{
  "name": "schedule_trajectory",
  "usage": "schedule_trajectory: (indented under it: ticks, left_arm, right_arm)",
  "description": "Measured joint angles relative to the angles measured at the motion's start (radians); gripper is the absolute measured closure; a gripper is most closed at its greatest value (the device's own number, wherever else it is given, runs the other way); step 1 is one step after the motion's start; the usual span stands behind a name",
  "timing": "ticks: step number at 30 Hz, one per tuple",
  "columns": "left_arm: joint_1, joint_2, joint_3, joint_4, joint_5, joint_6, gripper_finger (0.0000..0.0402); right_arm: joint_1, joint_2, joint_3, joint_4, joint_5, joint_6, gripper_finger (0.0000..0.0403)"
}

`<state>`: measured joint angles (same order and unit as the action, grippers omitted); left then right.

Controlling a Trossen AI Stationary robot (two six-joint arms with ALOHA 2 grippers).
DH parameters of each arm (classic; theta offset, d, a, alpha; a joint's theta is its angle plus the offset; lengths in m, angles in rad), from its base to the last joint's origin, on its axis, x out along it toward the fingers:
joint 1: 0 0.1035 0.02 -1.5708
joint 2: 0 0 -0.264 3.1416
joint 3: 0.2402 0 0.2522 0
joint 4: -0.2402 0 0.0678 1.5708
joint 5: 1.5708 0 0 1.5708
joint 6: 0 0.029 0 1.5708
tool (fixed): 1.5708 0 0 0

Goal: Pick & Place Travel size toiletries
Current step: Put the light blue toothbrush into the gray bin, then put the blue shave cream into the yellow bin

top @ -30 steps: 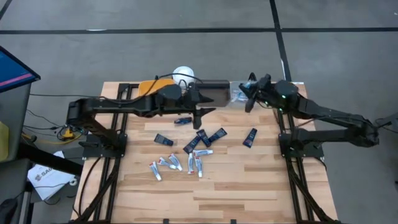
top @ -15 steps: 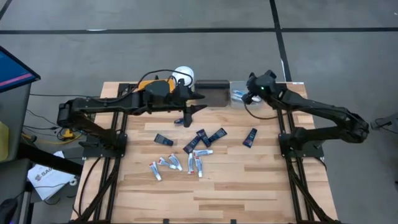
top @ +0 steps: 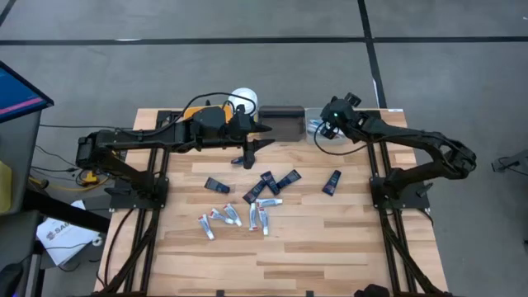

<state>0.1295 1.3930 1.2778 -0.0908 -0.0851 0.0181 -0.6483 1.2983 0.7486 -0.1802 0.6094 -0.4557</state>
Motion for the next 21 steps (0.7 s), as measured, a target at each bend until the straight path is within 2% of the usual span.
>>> schedule_trajectory:
  ticks: [6,11,14,21]
  left_arm:
    - [0.000,0.000,0.000,-0.004,0.009,0.000,0.0208]
    - [-0.001,0.000,0.000,-0.100,0.018,0.000,0.0174]
    - [-0.007,0.001,-0.001,-0.182,0.018,0.000,0.0158]
    - [-0.028,0.001,-0.001,-0.276,0.009,-0.023,0.0147]
  right_arm:
    - [0.000,-0.021,0.000,-0.002,-0.007,0.001,0.0239]
    - [0.014,-0.082,0.000,-0.007,-0.006,0.003,0.0146]
    - [0.022,-0.131,0.000,-0.006,-0.007,0.003,0.0123]
    - [0.022,-0.208,0.002,-0.027,-0.007,0.055,0.0118]
